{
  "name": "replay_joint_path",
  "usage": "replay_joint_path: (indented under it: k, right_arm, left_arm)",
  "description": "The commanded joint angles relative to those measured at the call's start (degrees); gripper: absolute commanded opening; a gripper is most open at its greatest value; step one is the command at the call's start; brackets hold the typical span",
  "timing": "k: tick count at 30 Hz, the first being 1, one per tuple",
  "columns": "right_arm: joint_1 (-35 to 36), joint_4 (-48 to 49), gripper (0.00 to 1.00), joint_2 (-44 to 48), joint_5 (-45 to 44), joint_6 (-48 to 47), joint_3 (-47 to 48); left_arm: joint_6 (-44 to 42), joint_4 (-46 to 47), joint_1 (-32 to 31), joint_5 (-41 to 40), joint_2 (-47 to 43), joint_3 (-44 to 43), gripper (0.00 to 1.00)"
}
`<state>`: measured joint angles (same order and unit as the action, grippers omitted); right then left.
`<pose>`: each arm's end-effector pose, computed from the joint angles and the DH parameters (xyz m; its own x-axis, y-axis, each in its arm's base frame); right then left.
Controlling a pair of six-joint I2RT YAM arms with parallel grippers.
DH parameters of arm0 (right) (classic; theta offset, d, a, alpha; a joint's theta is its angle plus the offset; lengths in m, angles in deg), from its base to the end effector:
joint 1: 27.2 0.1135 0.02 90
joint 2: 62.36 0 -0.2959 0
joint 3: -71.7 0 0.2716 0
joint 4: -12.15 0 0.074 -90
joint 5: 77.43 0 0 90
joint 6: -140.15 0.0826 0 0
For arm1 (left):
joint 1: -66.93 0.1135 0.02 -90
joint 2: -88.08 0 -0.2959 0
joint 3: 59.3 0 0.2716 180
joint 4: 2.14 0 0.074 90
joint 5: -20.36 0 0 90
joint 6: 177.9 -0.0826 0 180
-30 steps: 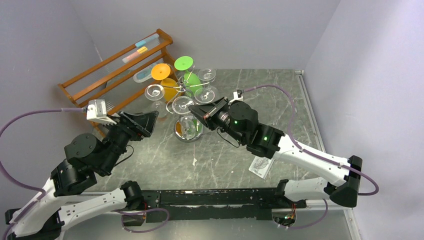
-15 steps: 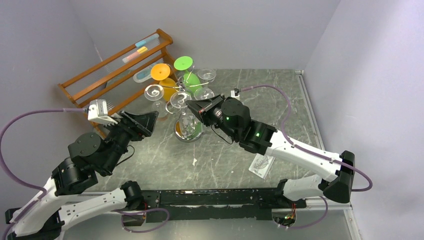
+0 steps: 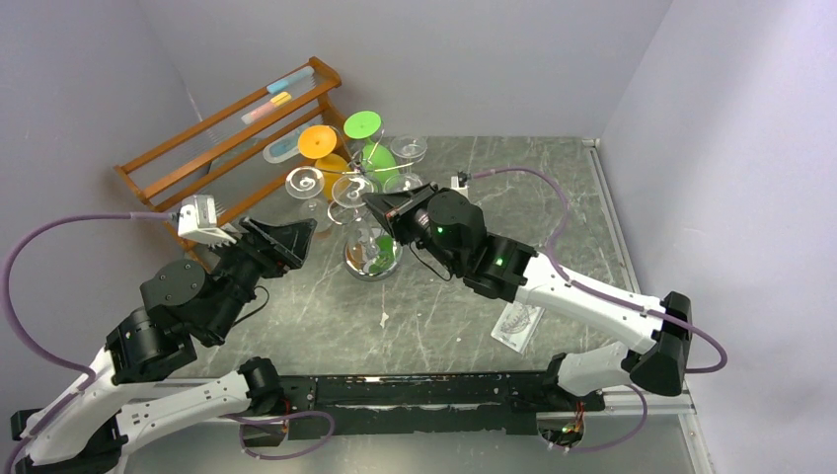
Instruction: Place the wine glass upside down on the wine glass rack
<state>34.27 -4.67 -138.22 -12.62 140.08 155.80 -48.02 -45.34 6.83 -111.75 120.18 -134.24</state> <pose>0.2045 0.3026 0.4172 -0.5941 0.8018 -0.0647 0.0705 0.1321 0.9887 0.0997 -0.0623 0.4546 -0.2004 -0.6056 -0.7701 0.2350 0.7334 -0.6379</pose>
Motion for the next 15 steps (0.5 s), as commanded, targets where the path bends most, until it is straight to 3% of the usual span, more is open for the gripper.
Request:
replay_joint_path:
  k: [1, 15]
  right_arm:
    - [0.06, 2.55, 0.00, -1.34, -0.63, -0.27, 2.19]
    - [-0.03, 5.88, 0.00, -4.53, 3.72, -2.63, 3.63]
  left_arm:
    - [1.00, -1.55, -0.02, -1.51, 0.24, -0.12, 0.77]
    - [1.09, -2.63, -0.02, -3.08, 0.52, -0.50, 0.81]
